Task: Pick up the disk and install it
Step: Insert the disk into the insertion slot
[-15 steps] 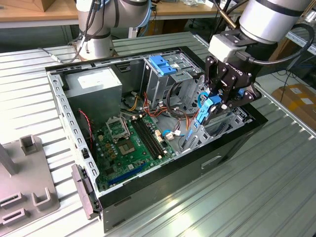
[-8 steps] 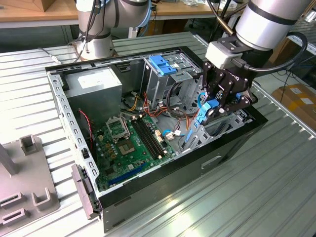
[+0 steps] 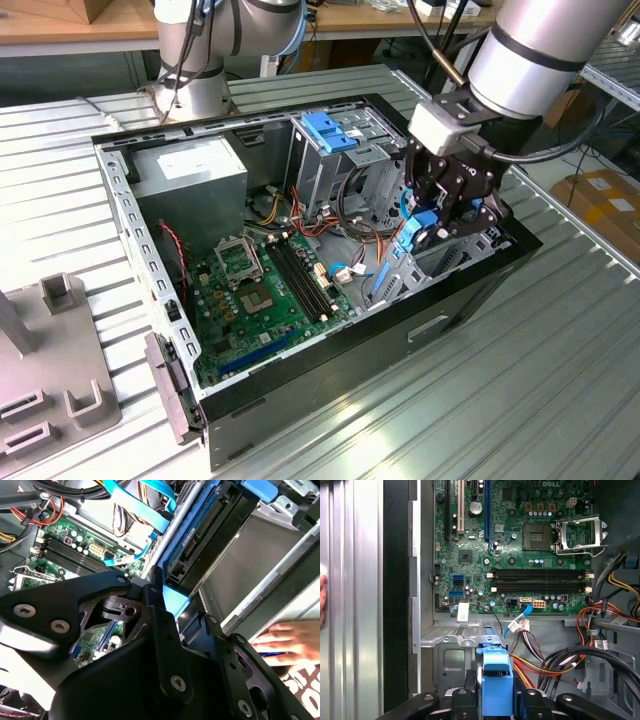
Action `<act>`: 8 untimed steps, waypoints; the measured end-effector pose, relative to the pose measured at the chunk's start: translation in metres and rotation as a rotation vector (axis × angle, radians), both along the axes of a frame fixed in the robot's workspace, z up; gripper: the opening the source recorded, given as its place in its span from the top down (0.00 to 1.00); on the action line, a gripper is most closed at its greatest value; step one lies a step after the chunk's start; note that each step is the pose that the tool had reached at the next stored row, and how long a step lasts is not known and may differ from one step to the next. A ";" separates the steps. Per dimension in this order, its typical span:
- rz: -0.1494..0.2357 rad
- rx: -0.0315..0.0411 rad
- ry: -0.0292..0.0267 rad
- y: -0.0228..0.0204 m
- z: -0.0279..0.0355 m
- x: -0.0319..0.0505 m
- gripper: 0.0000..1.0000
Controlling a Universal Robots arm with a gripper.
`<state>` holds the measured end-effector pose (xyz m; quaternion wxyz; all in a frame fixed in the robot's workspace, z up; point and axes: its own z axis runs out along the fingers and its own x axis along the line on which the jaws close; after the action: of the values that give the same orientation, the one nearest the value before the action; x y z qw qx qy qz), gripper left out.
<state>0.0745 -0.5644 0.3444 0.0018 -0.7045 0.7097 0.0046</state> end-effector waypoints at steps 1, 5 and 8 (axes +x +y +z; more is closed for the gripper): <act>0.000 0.0000 0.0000 0.0000 -0.0018 0.0000 0.64; 0.000 -0.0018 0.0001 0.0000 -0.0096 0.0000 0.64; 0.000 -0.0008 0.0001 0.0000 -0.0160 -0.0001 0.64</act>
<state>0.0744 -0.5644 0.3284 0.0014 -0.7045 0.7097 0.0044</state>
